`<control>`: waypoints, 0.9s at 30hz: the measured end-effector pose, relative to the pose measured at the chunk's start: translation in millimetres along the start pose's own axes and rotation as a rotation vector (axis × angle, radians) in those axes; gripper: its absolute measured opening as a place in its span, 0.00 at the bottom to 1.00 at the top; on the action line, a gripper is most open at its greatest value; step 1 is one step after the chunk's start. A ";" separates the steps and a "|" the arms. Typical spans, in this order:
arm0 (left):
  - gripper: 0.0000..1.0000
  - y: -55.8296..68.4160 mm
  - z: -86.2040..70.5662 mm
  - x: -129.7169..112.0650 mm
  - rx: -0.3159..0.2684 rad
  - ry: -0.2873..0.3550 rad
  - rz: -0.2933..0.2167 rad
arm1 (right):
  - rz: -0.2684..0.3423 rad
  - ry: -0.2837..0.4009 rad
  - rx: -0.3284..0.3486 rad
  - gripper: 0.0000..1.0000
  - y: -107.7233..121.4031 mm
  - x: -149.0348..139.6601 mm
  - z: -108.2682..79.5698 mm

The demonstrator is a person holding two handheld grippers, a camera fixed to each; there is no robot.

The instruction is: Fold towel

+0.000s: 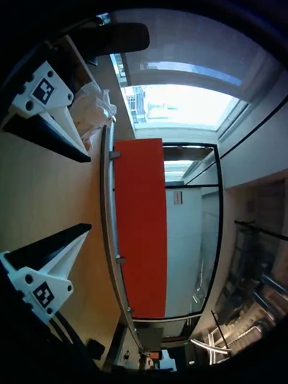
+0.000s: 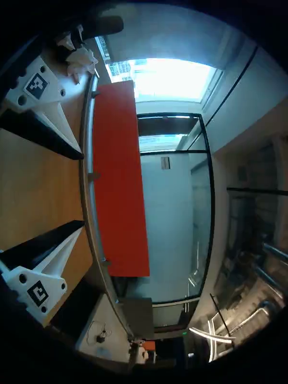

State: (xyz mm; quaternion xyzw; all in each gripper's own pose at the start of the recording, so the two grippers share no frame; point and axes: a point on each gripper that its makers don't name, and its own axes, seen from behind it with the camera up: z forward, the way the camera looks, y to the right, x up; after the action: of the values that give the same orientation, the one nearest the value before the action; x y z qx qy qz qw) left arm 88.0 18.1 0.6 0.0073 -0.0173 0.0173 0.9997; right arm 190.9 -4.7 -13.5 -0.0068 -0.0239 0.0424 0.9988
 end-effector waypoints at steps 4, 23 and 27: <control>0.94 -1.8 0.8 -13.5 -0.006 0.019 0.005 | 0.008 0.011 -0.010 0.98 1.0 -8.8 -3.5; 0.94 -12.7 3.2 -71.1 0.002 0.054 -0.031 | 0.030 0.014 -0.053 0.98 20.4 -51.2 -6.5; 0.94 -14.3 1.6 -75.0 0.004 0.059 -0.038 | 0.034 0.012 -0.058 0.98 24.4 -52.2 -5.2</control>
State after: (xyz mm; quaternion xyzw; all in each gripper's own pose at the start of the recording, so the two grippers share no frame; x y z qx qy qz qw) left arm 13.5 1.3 -0.6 0.0090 0.0123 -0.0012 0.9999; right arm 137.1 15.2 -21.5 -0.0362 -0.0189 0.0587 0.9974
